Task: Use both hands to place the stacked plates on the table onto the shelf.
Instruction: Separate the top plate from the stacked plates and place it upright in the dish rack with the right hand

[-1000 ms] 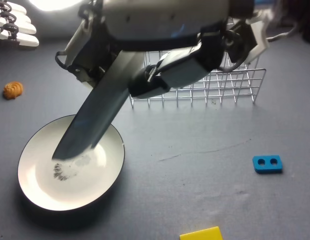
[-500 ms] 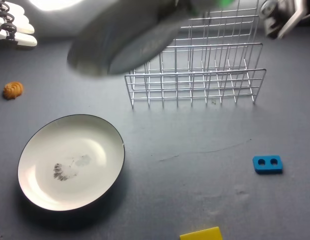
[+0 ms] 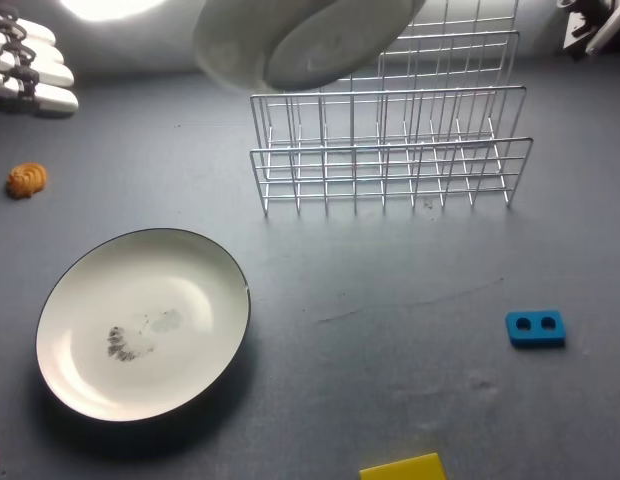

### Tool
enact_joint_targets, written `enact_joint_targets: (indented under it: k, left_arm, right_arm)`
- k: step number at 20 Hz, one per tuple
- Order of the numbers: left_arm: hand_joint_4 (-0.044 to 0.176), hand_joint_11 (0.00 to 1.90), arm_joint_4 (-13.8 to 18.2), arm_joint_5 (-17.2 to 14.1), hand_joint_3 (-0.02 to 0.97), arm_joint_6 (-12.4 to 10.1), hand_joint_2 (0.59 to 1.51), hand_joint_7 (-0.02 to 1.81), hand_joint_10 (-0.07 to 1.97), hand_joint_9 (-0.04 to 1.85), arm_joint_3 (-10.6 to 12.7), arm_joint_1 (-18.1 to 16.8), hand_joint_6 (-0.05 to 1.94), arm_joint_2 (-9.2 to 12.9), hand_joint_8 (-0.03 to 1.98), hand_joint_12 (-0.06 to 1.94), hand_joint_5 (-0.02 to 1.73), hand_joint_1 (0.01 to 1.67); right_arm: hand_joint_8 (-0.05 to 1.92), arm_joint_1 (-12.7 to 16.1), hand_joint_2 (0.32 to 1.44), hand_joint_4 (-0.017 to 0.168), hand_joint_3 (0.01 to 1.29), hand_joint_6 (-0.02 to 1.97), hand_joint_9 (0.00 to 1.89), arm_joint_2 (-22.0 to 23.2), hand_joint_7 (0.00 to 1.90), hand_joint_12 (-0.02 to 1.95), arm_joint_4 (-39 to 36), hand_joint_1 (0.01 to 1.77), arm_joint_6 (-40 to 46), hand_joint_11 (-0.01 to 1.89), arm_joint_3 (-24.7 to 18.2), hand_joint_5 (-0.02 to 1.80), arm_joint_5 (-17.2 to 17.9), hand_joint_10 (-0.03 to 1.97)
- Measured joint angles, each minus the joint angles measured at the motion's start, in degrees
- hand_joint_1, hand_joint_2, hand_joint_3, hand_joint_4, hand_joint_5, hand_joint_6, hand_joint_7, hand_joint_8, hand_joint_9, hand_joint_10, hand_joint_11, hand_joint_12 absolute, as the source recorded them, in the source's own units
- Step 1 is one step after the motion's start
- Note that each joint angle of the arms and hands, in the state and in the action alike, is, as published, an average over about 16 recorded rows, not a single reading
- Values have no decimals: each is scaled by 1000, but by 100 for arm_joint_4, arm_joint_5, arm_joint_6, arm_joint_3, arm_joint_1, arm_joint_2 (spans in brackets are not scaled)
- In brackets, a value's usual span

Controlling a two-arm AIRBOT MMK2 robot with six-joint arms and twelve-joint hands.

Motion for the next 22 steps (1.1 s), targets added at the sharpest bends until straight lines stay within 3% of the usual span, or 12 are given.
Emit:
enact_joint_targets:
  k: [4,13,22]
  left_arm:
    - [3,14,-12,52,17,151,1129,17,3,19,-138,276,13,-10,-11,3,22,22]
    - [3,14,-155,307,17,557,1131,13,3,19,-417,1253,13,-171,-11,4,22,23]
    - [3,14,-314,634,17,782,1137,12,3,18,-386,1948,13,-441,-11,4,21,23]
  right_arm:
    - [862,-57,989,-8,13,1016,1103,37,1033,862,16,1362,240,1040,133,811,-140,912]
    - [841,-257,991,-8,14,1000,1106,58,1043,884,14,1367,962,1024,553,825,-168,898]
    - [828,-574,992,-8,13,983,1112,-255,1055,890,16,1373,1752,1018,1204,839,-130,891]
